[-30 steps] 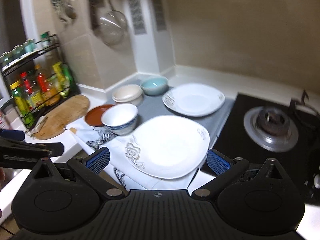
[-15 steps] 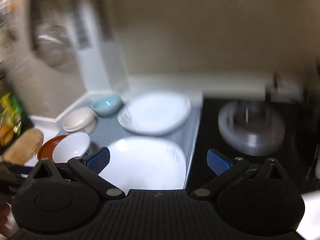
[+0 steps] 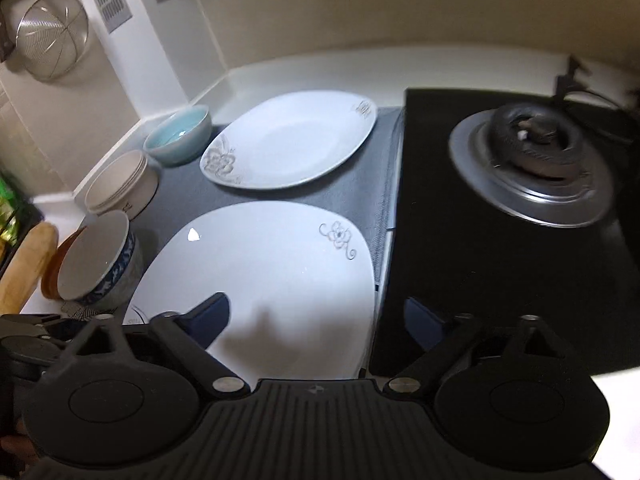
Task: Organize plates and bowls
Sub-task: 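Close the left gripper on the large white square plate's rim while the right gripper grasps it too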
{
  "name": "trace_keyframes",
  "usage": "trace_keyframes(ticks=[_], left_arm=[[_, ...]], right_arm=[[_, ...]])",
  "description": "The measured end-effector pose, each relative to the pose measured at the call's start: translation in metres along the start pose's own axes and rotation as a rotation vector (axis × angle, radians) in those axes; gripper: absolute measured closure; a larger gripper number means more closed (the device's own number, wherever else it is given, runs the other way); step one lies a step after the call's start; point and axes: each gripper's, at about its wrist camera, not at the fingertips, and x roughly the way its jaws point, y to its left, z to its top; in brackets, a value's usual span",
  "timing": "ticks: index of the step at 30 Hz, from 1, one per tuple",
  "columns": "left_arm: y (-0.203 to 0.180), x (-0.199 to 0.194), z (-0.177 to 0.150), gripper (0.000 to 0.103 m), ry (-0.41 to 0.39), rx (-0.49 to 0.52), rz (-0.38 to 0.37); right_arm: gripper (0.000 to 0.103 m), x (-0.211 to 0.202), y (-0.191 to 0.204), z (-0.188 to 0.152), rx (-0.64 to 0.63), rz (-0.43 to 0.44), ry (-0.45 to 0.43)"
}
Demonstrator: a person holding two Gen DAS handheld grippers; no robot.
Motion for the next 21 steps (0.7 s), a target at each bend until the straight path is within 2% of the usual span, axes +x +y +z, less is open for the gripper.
trace_keyframes(ticks=[3, 5, 8, 10, 13, 15, 18, 19, 20, 21], left_arm=[[-0.004, 0.005, 0.005, 0.000, 0.001, 0.008, 0.012], [-0.005, 0.006, 0.007, 0.000, -0.001, -0.003, 0.016], [-0.007, 0.006, 0.009, 0.003, -0.011, -0.028, 0.012], [-0.007, 0.007, 0.011, 0.003, -0.015, -0.048, 0.013], [-0.008, 0.009, 0.014, 0.003, -0.018, -0.058, 0.016], [-0.008, 0.008, 0.014, 0.004, -0.019, -0.063, 0.016], [-0.009, 0.004, 0.014, 0.030, -0.042, -0.068, 0.079], [-0.009, 0.003, 0.015, 0.043, -0.043, -0.067, 0.105], [-0.008, 0.001, 0.015, 0.051, -0.045, -0.068, 0.106], [-0.007, 0.000, 0.015, 0.055, -0.039, -0.075, 0.099]], right_arm=[[0.028, 0.012, -0.006, 0.003, -0.019, 0.050, 0.017], [0.033, 0.019, -0.010, 0.005, -0.028, 0.056, 0.027], [0.053, 0.025, -0.020, 0.009, -0.023, 0.084, 0.033], [0.057, 0.031, -0.027, 0.011, -0.015, 0.123, 0.045], [0.059, 0.047, -0.034, 0.011, -0.005, 0.202, 0.120], [0.061, 0.047, -0.034, 0.005, -0.019, 0.224, 0.100], [0.083, 0.044, -0.037, 0.002, 0.011, 0.190, 0.091], [0.086, 0.043, -0.043, 0.002, 0.062, 0.203, 0.105], [0.087, 0.041, -0.046, 0.002, 0.094, 0.208, 0.112], [0.087, 0.038, -0.048, 0.001, 0.095, 0.205, 0.109]])
